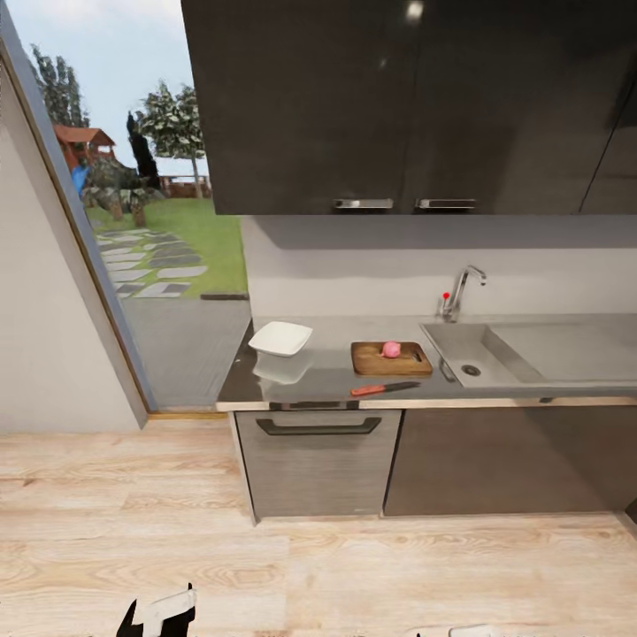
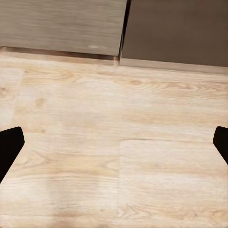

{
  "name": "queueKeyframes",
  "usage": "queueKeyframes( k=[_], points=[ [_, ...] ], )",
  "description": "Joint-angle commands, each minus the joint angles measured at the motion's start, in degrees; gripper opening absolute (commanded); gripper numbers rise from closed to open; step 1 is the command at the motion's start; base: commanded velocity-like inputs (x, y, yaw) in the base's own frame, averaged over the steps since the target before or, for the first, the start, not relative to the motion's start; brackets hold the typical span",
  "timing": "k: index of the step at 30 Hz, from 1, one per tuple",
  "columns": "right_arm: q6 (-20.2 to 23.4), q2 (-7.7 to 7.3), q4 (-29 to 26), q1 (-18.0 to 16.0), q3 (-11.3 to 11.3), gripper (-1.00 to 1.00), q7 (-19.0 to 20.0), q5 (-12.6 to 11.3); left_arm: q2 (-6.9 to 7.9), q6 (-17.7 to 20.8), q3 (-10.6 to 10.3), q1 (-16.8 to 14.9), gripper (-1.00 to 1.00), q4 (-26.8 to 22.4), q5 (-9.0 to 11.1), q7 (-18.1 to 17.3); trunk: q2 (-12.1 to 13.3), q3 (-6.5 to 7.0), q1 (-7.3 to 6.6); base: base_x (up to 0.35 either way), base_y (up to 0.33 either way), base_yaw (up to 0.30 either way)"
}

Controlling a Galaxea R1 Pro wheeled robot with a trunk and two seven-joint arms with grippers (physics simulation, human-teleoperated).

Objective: In the kitchen, take the Vidalia onion out of the sink, dice it on the chopping board with the paring knife, put the diced onion into the bowl on the countertop, then place both the paring knife and the chopping board into the sink.

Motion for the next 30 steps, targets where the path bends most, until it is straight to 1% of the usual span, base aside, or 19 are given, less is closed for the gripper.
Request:
queueKeyframes(
  k=[1,9,15,18,21,23,24,25,26,28,30],
  points=[
    [-0.15,-0.05,0.03,-0.05,0.48,1.0,-0.35,-0.22,-0.04,-0.23,-0.48,-0.11,1.0,0.21,0.17,0.27,-0.13,-0.13,0.03,-0.092,0.02,0.0],
    [-0.14,-0.05,0.05,-0.05,0.48,1.0,-0.56,-0.19,-0.04,-0.23,-0.48,-0.12,1.0,0.21,0.17,0.27,-0.13,-0.13,0.03,-0.247,0.091,0.0],
    [0.04,-0.03,0.15,-0.05,0.43,1.0,-2.5,-0.22,-0.04,-0.23,-0.48,-0.11,1.0,0.21,0.17,0.27,-0.13,-0.13,0.03,-0.268,0.105,0.0],
    [0.51,0.01,0.35,-0.05,0.33,1.0,-3.5,-0.24,-0.04,-0.23,-0.48,-0.11,1.0,0.21,0.17,0.27,-0.13,-0.13,0.03,-0.101,0.038,0.0],
    [2.3,0.03,-1.06,-0.05,0.27,1.0,-5.29,-0.25,-0.04,-0.23,-0.48,-0.12,1.0,0.21,0.17,0.27,-0.13,-0.13,0.03,-0.035,0.013,0.0],
    [5.0,0.03,-4.2,-0.05,0.29,1.0,-7.36,-0.25,-0.04,-0.23,-0.48,-0.12,1.0,0.21,0.17,0.26,-0.13,-0.13,0.03,-0.014,0.005,0.0],
    [7.93,0.07,-7.52,-0.05,0.29,1.0,-9.05,-0.26,-0.04,-0.23,-0.48,-0.12,1.0,0.21,0.17,0.27,-0.13,-0.13,0.03,-0.008,0.003,0.0],
    [20.69,0.2,-20.97,-0.05,0.3,1.0,-13.33,-0.26,-0.04,-0.07,-0.48,-0.11,1.0,0.21,0.17,0.26,-0.13,-0.13,0.03,-0.002,0.001,0.0],
    [22.92,0.26,-23.39,-0.05,0.3,1.0,-13.74,-0.26,-0.04,0.07,-0.48,-0.1,1.0,0.21,0.17,0.25,-0.13,-0.13,0.03,-0.002,0.001,0.0],
    [30.81,0.49,-32.52,-0.23,0.3,1.0,-14.75,-0.24,-0.04,0.97,-0.48,-0.11,1.0,0.21,0.17,0.21,-0.13,-0.13,0.03,-0.001,0.0,0.0],
    [36.64,0.72,-39.51,-1.15,0.3,1.0,-15.31,-0.2,-0.04,1.69,-0.48,-0.12,1.0,0.21,0.17,0.2,-0.13,-0.13,0.03,0.0,0.0,0.0]
  ],
)
